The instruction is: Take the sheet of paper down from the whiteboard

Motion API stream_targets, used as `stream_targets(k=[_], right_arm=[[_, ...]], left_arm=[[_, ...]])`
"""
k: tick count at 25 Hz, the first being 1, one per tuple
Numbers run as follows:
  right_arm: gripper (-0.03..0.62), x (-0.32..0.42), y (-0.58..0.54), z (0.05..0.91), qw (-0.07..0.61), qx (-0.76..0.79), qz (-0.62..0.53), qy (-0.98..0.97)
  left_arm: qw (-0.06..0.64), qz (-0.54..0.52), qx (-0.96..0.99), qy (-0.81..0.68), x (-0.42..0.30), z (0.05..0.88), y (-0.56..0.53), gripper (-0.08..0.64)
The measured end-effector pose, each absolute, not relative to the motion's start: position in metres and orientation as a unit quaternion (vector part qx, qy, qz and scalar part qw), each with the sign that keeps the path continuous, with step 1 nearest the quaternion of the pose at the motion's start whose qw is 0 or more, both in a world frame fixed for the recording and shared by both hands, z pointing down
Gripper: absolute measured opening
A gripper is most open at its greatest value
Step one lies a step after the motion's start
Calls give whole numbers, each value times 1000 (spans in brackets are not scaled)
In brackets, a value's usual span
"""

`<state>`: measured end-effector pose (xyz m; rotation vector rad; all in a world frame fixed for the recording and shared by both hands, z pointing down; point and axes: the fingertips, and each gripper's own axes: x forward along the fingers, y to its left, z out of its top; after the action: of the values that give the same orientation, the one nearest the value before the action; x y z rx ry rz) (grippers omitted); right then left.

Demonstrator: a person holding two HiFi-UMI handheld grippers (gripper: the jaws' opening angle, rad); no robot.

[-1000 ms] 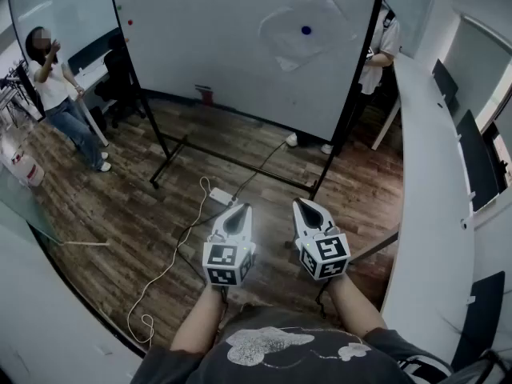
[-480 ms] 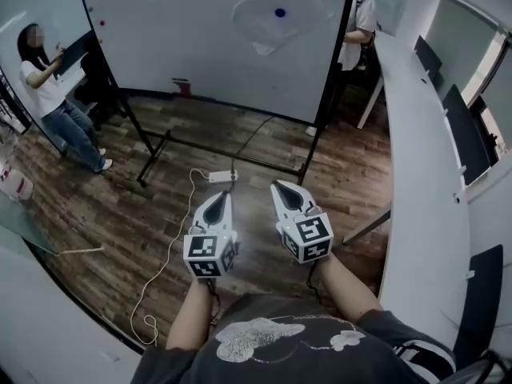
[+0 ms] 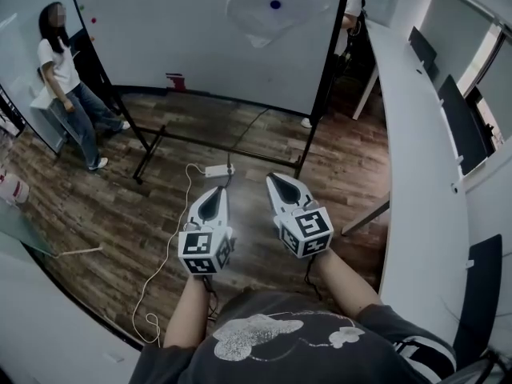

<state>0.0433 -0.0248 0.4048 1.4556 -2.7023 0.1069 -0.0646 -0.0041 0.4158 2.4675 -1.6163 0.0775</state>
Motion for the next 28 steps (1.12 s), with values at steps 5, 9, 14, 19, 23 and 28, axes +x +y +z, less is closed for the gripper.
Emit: stream_targets(k=[5,9,14,19,23,28], right_arm=[[21,39,-27,407,36,495,22,-868],[23,37,-32,414,42,512,27,-858],[23,34,-44,423,48,510,37,-858],[23,39,-73,420,34,519,32,-854],[23,46,-106,418,23,523,27,-852],[23,53,-165,412,11,524,31,-851]], left_arm=[[96,14,844,-527,-75,413,-7,12],[97,15,852,-514,-81,414,-15,12],[97,7,854,-511,-84,413,-33,12],[92,-1,852,-515,-85,411,-59,12],[87,-1,849,-522,-84,411,-85,12],[86,-3,844,-530,-84,408,-132,12]])
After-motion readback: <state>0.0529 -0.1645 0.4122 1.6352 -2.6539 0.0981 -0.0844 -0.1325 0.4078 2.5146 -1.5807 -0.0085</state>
